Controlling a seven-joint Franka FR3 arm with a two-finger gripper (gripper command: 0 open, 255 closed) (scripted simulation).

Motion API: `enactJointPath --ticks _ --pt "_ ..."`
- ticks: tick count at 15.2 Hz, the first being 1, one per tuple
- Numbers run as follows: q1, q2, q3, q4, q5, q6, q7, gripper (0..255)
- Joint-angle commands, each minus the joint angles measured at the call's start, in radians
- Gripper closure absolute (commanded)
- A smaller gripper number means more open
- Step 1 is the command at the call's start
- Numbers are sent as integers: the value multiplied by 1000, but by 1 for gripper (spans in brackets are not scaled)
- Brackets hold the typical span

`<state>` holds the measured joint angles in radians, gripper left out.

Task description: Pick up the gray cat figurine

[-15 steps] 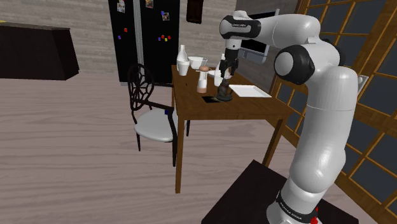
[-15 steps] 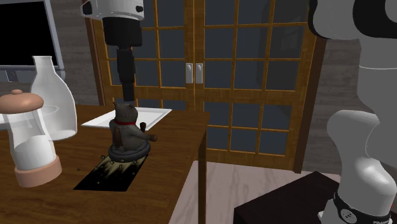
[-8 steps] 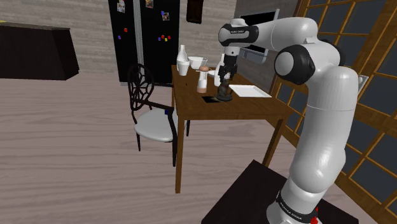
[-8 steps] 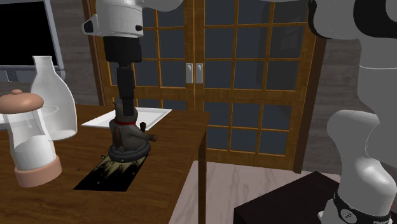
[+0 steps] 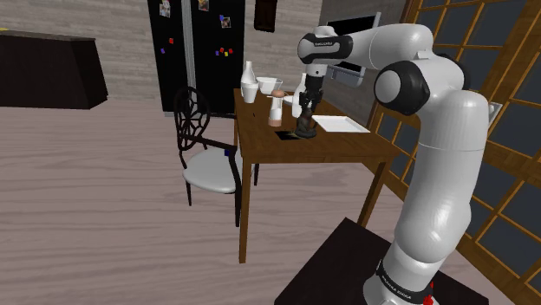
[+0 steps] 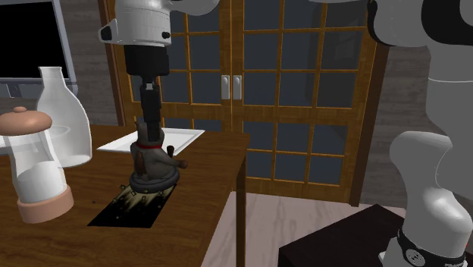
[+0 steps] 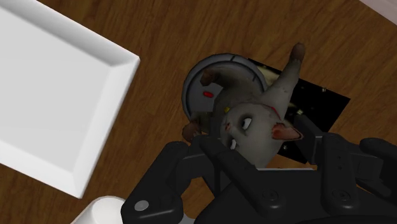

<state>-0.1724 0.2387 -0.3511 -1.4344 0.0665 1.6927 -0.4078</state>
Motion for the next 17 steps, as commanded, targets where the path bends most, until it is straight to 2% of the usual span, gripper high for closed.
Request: enactJointPath --ticks 1,5,17 --pt "1 1 1 0 0 0 0 255" --pt "-2 5 0 30 2 -26 -1 255" --pt "-30 72 -4 289 26 -221 -11 255"
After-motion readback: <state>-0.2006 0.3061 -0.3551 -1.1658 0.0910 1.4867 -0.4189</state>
